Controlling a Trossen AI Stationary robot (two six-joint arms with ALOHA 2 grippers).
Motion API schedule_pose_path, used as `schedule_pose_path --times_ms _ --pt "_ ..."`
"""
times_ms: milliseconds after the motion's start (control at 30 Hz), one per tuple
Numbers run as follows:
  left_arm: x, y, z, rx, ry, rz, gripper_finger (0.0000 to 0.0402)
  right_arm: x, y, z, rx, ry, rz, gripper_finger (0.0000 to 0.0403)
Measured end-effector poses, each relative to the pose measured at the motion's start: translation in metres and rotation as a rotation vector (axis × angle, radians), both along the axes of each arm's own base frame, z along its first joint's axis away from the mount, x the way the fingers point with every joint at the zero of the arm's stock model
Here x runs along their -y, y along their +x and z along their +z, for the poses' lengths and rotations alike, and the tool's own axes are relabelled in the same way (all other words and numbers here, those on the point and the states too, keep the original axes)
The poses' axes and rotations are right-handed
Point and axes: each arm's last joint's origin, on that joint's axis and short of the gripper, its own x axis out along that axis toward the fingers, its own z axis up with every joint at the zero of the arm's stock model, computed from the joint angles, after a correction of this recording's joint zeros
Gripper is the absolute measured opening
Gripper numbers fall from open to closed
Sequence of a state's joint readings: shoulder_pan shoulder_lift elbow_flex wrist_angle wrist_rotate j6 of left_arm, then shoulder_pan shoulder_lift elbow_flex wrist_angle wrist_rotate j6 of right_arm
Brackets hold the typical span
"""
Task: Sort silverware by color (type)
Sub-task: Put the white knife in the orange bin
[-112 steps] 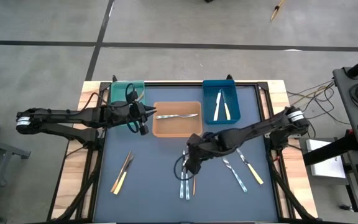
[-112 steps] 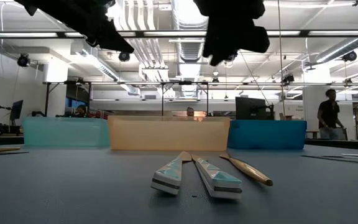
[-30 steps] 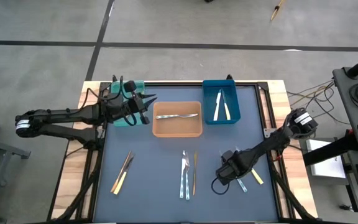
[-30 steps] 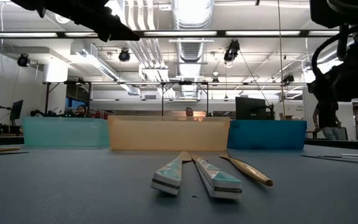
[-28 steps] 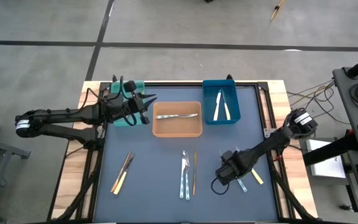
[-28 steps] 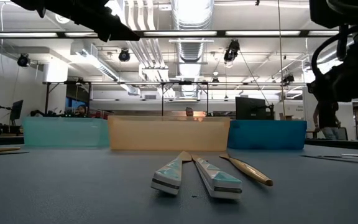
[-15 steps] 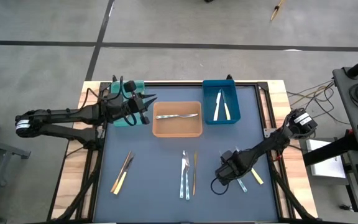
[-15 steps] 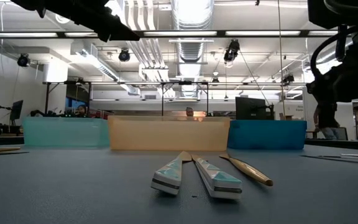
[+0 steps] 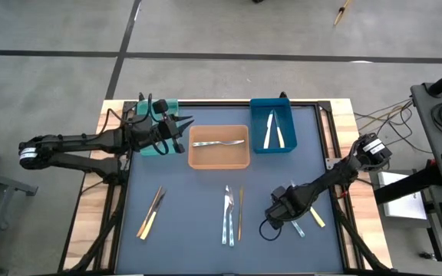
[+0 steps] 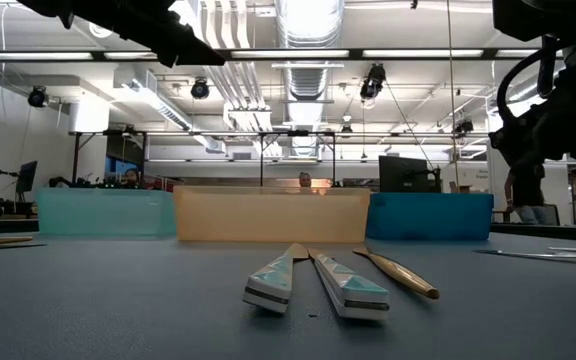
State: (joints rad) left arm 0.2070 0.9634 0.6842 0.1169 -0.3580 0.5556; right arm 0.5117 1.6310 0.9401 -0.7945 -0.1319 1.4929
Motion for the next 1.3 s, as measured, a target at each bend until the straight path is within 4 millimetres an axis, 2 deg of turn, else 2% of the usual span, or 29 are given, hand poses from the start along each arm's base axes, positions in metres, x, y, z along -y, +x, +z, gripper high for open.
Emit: schedule_pose_path --times_ms 267,433,700,967,1300 --pt "0.000 0.000 0.000 0.000 -0.007 0.001 0.0040 0.002 -0.003 0.007 0.018 0.011 0.012 0.0020" --pt "0.000 0.000 -0.001 -0.001 -0.007 0.001 0.0040 0.005 -0.005 0.025 0.086 0.027 0.004 0.0019" --pt "0.000 0.000 -0.001 -0.002 -0.007 0.001 0.0040 0.017 -0.003 0.058 0.299 -0.095 -0.018 0.0018" --pt "0.000 0.000 -0.001 -0.003 -0.008 0.001 0.0040 0.039 0.019 0.092 0.500 -0.296 0.056 0.0018" --pt "0.000 0.000 -0.001 -0.006 -0.002 0.000 0.0040 0.080 0.051 0.125 0.642 -0.494 0.234 0.0018"
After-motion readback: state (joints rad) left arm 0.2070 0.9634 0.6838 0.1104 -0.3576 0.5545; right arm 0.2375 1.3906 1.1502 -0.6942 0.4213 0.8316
